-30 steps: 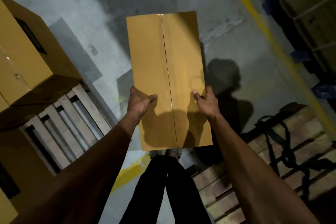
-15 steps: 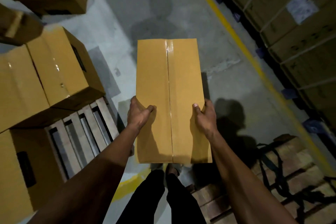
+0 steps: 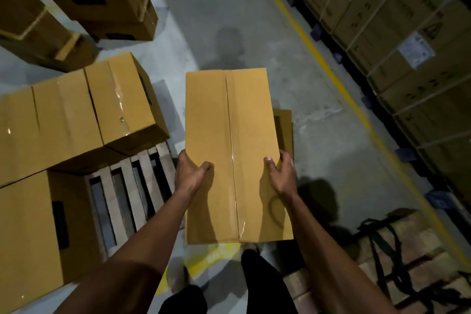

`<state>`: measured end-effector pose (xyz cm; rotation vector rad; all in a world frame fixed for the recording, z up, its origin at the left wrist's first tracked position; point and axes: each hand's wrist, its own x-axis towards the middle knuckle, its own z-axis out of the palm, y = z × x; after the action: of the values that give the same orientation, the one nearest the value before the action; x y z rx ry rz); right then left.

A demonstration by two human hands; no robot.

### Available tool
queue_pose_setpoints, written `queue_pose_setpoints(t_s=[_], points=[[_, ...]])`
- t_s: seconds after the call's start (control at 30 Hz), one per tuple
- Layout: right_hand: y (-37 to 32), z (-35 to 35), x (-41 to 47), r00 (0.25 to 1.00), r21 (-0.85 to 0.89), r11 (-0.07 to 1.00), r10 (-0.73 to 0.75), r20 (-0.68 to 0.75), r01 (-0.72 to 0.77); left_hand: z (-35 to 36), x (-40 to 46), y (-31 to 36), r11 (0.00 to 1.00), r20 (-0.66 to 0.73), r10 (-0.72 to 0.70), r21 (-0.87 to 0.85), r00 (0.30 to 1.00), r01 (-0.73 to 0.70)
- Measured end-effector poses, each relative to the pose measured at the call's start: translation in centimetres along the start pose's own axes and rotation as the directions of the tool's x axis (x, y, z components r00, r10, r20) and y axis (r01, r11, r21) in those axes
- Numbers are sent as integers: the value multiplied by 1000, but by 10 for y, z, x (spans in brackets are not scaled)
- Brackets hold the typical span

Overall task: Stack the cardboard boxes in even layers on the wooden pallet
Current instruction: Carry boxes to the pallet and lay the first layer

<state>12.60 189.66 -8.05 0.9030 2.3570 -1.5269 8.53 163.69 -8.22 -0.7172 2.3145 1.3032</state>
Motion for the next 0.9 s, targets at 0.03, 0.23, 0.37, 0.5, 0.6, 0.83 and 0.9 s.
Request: queue_pose_setpoints(t_s=[0.03, 0.23, 0.37, 0.5, 0.6, 0.83, 0.9], points=[[-3, 9, -10, 1000, 2, 1000, -1, -6, 1, -9, -3, -9, 1000, -6, -1, 0, 1000, 1], [-9, 80, -79, 996, -88, 994, -76, -54, 71, -91, -22, -78, 997, 12, 5, -71, 1000, -4], [-16, 137, -131, 992, -101, 987, -127, -27, 123, -156, -40, -127, 995, -25, 19, -102, 999, -22], [-16, 193, -177, 994, -94, 990, -107, 11, 108, -214, -55, -175, 991, -51, -21, -132, 998, 14], [-19, 229, -207, 994, -83, 991, -101, 44, 104, -249, -64, -208, 987, -78, -59, -153, 995, 47], [-22, 289, -232, 966, -103, 971, -196, 171, 215, -297, -80, -267, 972, -173, -131, -218, 976, 92], [-23, 305, -234, 954, -107, 967, -204, 221, 232, -307, -82, -282, 967, -212, -159, -230, 964, 109]])
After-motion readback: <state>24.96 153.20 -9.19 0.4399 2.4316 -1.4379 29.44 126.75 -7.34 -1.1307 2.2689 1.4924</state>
